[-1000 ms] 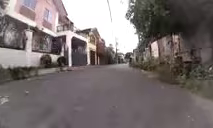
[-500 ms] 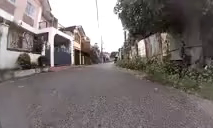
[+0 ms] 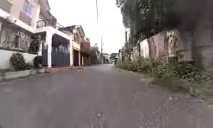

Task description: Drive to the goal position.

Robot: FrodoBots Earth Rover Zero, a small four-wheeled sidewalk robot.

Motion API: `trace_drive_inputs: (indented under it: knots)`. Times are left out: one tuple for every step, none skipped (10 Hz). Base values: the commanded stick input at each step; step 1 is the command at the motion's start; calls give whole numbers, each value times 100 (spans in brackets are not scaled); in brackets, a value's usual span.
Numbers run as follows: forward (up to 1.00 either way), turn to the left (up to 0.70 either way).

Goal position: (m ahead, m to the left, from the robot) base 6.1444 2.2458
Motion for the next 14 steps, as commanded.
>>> trace_drive_inputs:
  knots:
    - [100,0]
    - [100,0]
    - [100,0]
    - [100,0]
    - [100,0]
    - [100,0]
    - [100,0]
    - [100,0]
    - [100,0]
    - [100,0]
    - [100,0]
    - [100,0]
    - [100,0]
    - [100,0]
